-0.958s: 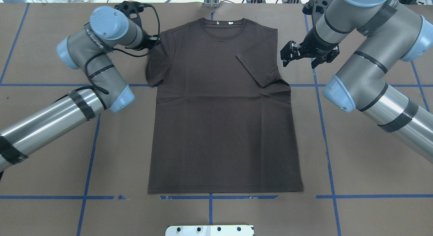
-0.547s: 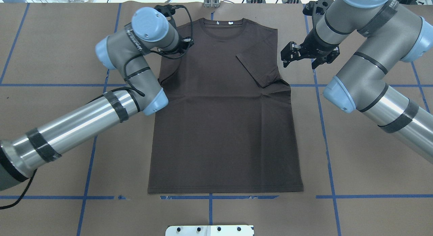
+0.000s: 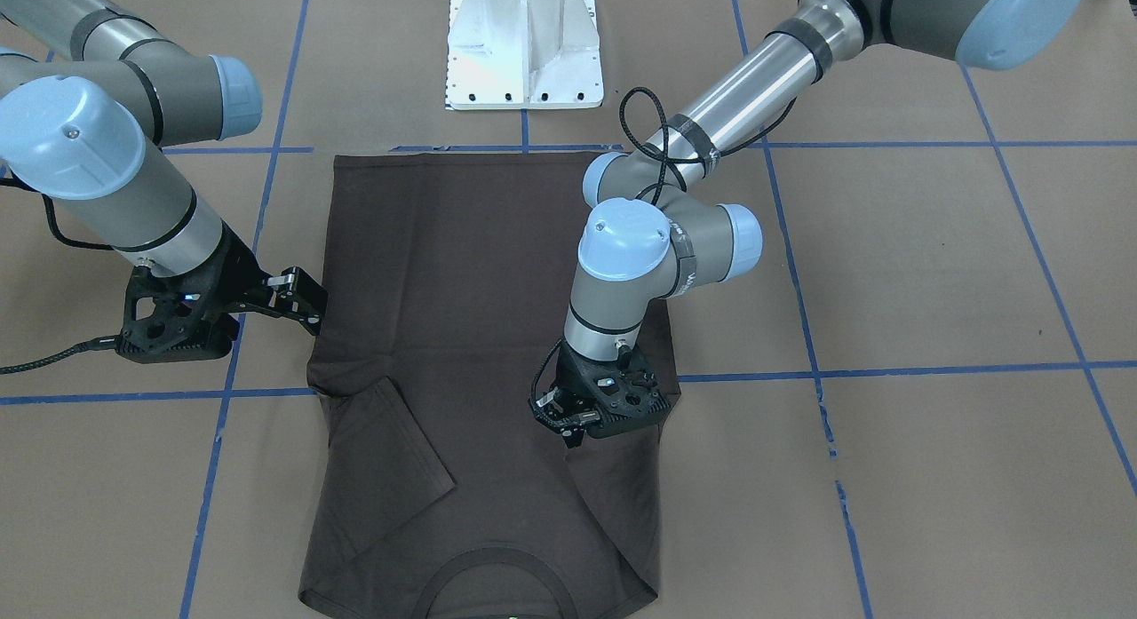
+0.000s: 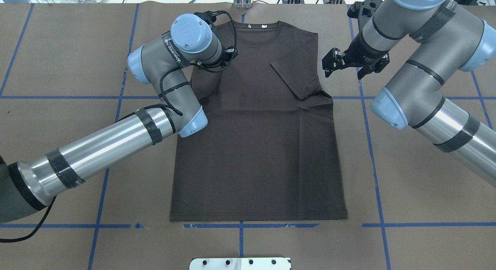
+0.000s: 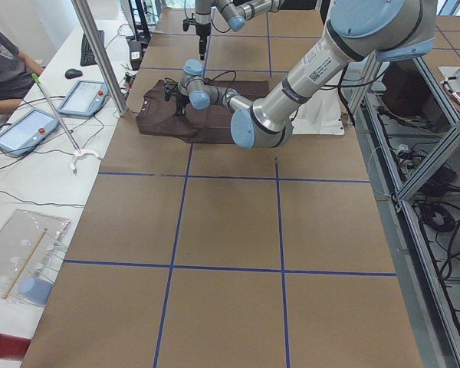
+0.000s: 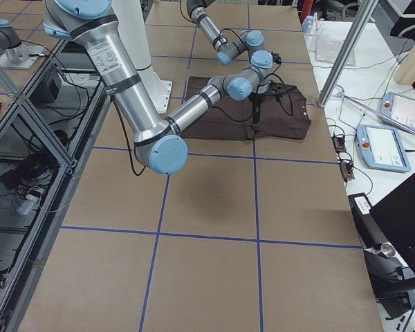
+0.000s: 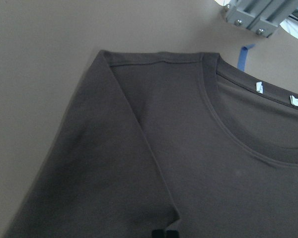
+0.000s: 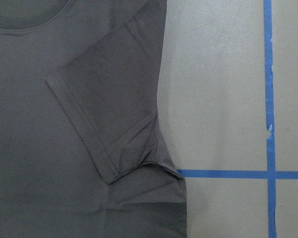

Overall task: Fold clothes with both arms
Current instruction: 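Grasp the sleeve nearest the left gripper and fold it onto the shirt body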

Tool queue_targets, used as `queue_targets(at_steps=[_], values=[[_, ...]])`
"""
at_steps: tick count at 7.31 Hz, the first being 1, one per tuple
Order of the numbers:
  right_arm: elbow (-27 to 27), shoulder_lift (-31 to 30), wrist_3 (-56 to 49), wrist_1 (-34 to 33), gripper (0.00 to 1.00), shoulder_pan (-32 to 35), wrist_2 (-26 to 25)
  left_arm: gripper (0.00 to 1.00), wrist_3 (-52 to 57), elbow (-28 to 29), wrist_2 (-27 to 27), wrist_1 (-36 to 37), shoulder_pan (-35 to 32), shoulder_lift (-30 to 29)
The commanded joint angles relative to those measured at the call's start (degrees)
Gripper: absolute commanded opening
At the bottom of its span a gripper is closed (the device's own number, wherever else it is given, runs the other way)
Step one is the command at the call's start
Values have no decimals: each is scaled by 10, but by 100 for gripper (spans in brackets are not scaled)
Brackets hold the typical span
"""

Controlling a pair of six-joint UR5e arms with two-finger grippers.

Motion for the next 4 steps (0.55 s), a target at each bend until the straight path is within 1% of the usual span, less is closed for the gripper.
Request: queue_targets(at_steps=[1,3,4], values=[[-3,-2,-3,1,100,1,-1,0,-1,3,0,-6,5,-8],[-3,-2,-3,1,100,0,-2,0,-1,8,0,-8,5,-14],[-3,-2,-3,1,100,1,-2,0,-1,22,1,-31,5,-14]])
